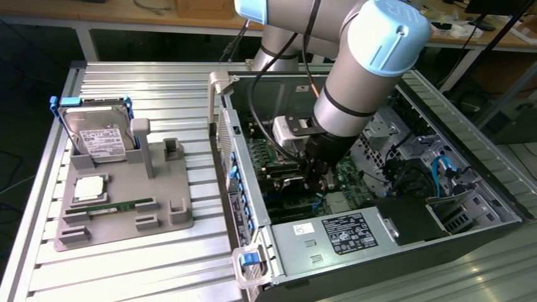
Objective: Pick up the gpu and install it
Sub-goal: 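Insert the gpu into the slot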
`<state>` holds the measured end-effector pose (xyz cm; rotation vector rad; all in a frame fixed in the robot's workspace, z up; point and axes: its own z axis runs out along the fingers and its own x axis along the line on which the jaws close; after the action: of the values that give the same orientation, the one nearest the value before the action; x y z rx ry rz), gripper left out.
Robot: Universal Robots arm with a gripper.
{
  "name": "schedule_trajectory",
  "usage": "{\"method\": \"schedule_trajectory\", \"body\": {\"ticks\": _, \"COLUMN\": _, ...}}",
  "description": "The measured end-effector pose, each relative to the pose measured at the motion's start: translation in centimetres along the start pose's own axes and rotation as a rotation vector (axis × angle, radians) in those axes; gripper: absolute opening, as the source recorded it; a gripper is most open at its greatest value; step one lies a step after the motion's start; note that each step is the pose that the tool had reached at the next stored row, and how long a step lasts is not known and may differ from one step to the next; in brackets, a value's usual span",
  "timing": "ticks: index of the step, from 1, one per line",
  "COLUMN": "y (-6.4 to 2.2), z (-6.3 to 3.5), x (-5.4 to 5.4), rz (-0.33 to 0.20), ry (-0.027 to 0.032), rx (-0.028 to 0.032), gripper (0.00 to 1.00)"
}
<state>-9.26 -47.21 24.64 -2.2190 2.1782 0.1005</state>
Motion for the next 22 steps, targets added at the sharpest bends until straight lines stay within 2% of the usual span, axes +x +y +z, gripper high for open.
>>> {"method": "schedule_trajectory", "body": {"ticks": 7, "y": 0.00, "z": -0.13, "x": 0.0, "rz": 0.000, "ry": -0.0018, "rx": 0.0009, "gripper": 0.27}}
{"method": "schedule_trajectory", "body": {"ticks": 8, "y": 0.00, "z": -0.38, "x": -0.1, "rz": 0.000, "ry": -0.0034, "rx": 0.0016, "gripper": 0.27}}
{"method": "schedule_trajectory", "body": {"ticks": 10, "y": 0.03, "z": -1.22, "x": -0.1, "rz": 0.000, "ry": -0.0004, "rx": 0.0003, "gripper": 0.27}}
{"method": "schedule_trajectory", "body": {"ticks": 22, "y": 0.20, "z": -1.24, "x": -0.1, "rz": 0.000, "ry": -0.0007, "rx": 0.0023, "gripper": 0.27}}
